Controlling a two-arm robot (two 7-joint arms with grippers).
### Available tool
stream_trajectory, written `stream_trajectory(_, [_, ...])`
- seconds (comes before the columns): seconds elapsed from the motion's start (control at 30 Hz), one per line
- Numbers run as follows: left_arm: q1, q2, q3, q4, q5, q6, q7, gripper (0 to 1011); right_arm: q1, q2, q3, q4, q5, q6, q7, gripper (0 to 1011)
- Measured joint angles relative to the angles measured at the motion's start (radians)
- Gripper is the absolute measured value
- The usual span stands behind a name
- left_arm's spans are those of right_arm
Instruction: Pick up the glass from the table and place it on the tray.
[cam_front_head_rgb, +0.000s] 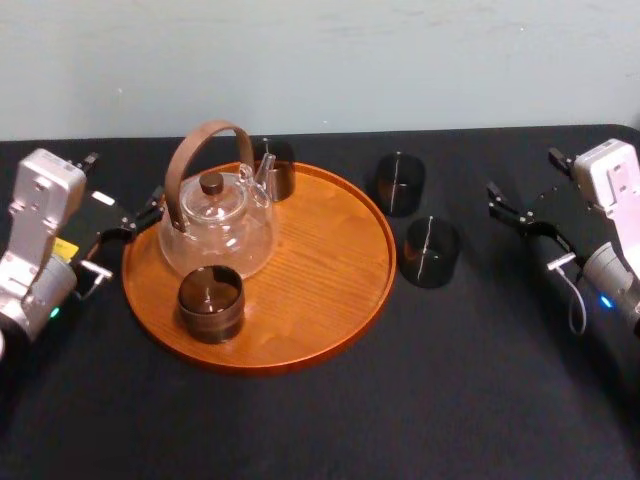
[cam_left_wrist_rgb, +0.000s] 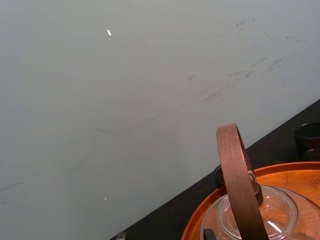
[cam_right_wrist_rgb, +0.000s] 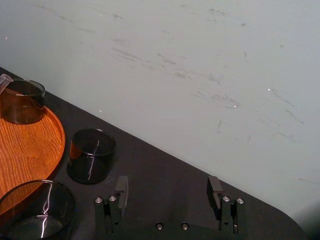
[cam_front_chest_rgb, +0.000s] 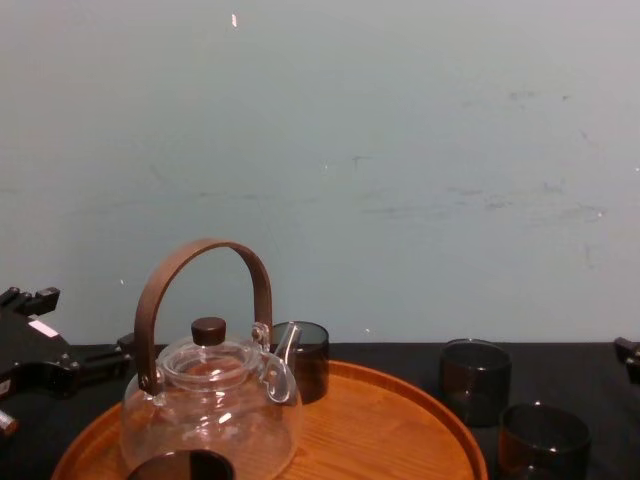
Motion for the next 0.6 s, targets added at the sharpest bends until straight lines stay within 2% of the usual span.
stream_trajectory(0.6, [0.0,0.0,0.0,0.0,0.0,0.0,0.0,1001,0.0,0.0,0.0,0.0,0.0,0.0,0.0,1002])
